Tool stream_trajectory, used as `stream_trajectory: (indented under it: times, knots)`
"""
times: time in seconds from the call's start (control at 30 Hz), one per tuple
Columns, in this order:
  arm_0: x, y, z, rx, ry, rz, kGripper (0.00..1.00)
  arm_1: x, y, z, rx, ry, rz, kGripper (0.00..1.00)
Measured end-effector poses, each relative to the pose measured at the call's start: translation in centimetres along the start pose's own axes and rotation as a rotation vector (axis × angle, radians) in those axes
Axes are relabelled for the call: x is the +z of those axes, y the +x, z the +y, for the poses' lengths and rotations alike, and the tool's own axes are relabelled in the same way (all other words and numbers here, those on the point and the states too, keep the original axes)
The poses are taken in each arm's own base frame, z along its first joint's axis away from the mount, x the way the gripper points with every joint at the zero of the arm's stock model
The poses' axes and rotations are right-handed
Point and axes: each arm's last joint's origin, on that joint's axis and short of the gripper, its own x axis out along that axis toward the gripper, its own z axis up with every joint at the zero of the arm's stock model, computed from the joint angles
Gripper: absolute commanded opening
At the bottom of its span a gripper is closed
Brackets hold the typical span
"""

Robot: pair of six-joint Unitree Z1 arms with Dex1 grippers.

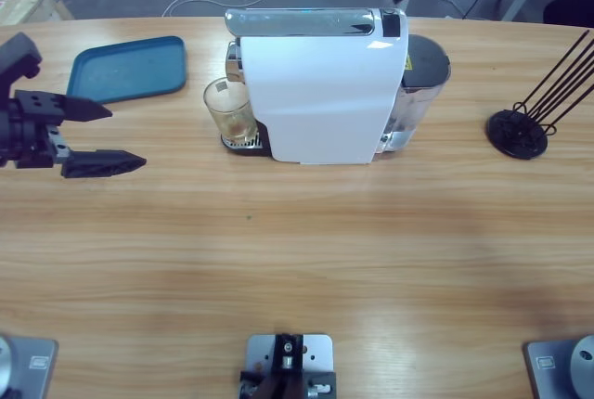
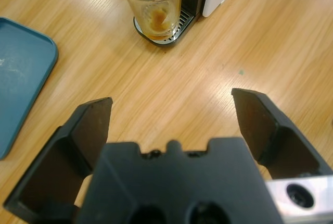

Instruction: Pour coffee

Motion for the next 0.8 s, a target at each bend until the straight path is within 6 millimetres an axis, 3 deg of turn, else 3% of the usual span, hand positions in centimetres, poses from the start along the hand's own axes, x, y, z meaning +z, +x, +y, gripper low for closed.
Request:
stream_trajectory:
  times: [0.8]
  knots:
    - [0.07, 0.39, 0.14, -0.001, -0.001, 0.004, 1.000, 0.14, 0.81, 0.18, 0.017, -0.005, 0.019, 0.000]
